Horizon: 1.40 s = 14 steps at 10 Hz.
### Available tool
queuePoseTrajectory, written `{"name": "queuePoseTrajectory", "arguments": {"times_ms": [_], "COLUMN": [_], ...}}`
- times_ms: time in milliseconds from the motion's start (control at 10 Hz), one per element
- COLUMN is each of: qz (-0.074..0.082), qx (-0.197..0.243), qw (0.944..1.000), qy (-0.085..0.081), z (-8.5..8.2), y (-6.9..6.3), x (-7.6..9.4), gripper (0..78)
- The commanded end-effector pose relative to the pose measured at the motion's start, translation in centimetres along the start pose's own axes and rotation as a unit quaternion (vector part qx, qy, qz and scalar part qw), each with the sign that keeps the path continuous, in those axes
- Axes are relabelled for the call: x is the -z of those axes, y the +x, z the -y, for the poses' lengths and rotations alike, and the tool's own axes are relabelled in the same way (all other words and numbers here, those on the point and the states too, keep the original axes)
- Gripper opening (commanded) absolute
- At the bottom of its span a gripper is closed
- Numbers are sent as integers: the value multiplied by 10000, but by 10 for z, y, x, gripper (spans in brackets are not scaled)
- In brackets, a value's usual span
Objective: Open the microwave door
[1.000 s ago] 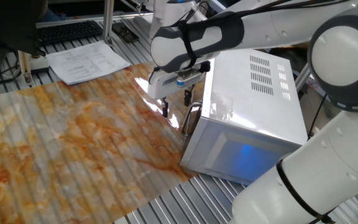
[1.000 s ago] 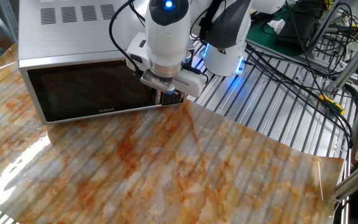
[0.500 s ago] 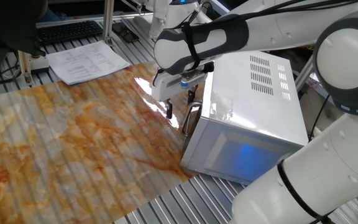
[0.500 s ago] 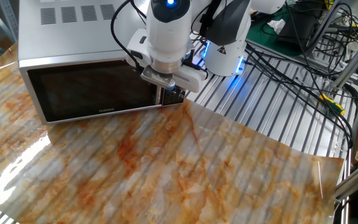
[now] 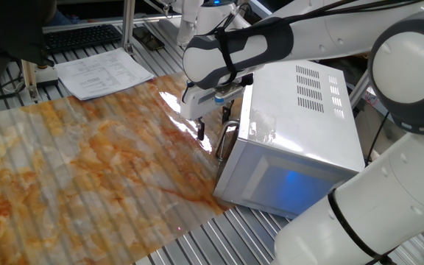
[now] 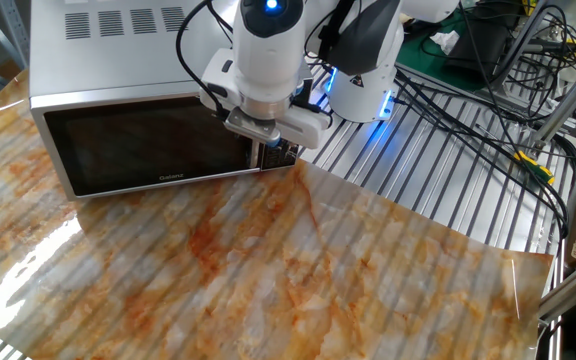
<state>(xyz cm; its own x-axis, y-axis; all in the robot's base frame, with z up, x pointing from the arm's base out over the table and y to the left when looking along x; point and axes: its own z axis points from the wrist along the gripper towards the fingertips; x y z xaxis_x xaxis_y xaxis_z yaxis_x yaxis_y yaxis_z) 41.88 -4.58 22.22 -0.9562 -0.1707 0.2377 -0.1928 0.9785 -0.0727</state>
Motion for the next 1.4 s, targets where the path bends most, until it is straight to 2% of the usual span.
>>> {"name": "queuePoseTrajectory", "arguments": {"times_ms": [100,800,1400], "qz": [-25,-54,-72], "qx": [-27,-22,17], "qw": [10000,9998,9997], "qy": [24,173,220], "z": [3,6,7], "y": [4,12,14], "x": [-3,-8,-9], "gripper": [774,774,774]}}
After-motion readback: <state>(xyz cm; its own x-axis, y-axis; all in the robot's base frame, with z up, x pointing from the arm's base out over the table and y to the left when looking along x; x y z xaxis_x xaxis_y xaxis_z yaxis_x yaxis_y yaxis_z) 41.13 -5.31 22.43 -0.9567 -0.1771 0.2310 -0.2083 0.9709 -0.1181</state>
